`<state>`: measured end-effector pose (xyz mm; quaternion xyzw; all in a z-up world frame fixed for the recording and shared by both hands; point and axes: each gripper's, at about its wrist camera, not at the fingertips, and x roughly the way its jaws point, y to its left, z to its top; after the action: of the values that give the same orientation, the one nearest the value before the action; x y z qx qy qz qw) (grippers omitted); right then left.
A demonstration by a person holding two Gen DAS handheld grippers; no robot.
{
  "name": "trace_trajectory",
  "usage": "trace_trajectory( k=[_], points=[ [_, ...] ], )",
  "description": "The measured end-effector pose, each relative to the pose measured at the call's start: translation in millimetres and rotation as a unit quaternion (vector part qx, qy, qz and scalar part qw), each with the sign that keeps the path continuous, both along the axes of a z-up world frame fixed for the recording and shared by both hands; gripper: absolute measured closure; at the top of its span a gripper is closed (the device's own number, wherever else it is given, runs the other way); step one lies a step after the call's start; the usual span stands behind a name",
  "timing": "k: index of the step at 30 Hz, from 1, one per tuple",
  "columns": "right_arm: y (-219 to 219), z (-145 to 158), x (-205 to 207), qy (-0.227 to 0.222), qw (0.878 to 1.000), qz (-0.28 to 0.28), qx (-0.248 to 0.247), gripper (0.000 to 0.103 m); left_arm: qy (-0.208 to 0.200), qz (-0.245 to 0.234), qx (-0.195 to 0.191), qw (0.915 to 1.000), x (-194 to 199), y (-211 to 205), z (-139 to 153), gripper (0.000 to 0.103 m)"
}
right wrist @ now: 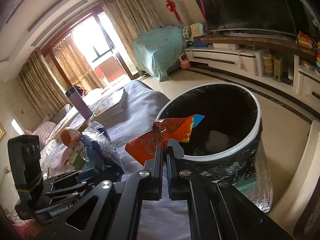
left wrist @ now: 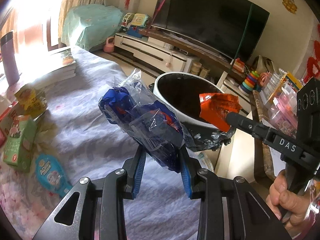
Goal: Collect trash
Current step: 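Carry blue bag and orange wrapper with both tools toward the bin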
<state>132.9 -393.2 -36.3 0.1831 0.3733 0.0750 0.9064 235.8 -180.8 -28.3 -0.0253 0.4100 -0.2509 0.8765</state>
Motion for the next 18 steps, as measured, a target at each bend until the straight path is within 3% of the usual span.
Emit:
trace_trajectory(
  k=[18],
  points=[
    [-35,-1,2,0.007,0.999,-0.030,-0.010,0.100,-0.006,-0.024,0.007,0.9997,26,-39,6,0.071]
  ],
)
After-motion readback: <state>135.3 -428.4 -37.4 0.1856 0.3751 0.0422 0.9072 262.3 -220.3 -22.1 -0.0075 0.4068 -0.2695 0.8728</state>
